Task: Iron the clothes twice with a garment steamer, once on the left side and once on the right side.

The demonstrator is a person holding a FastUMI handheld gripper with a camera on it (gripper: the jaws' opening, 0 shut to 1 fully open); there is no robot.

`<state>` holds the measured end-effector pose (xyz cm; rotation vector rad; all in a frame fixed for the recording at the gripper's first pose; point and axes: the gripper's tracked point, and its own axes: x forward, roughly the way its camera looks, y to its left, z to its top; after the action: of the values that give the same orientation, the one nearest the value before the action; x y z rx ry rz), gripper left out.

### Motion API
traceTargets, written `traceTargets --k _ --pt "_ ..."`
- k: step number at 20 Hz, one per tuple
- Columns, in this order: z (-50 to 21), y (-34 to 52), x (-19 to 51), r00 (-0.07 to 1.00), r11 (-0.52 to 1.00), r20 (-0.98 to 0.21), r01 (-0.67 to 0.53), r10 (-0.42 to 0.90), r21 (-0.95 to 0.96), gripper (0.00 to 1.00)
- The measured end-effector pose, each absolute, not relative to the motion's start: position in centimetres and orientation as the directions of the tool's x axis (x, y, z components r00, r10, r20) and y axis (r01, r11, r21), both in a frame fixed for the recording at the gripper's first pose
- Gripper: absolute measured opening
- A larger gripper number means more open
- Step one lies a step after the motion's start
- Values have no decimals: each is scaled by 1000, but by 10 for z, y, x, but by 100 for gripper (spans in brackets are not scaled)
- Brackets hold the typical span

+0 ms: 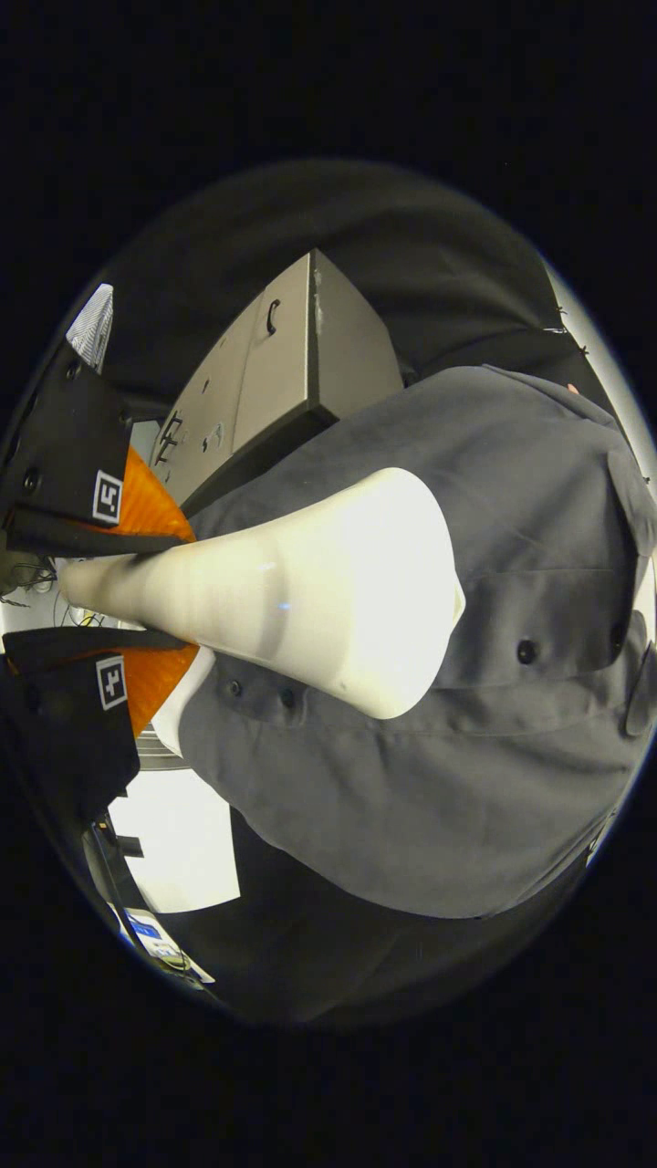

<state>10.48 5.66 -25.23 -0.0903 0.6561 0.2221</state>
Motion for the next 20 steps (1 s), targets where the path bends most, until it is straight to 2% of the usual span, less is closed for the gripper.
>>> traceTargets --k 8,15,20 --pt "-122 43 112 875 975 -454 -215 169 -51 39" --pt "-56 2 123 929 988 -355 -138 103 -75 38" --pt "-32 -31 154 939 994 -341 -73 40 -84 38"
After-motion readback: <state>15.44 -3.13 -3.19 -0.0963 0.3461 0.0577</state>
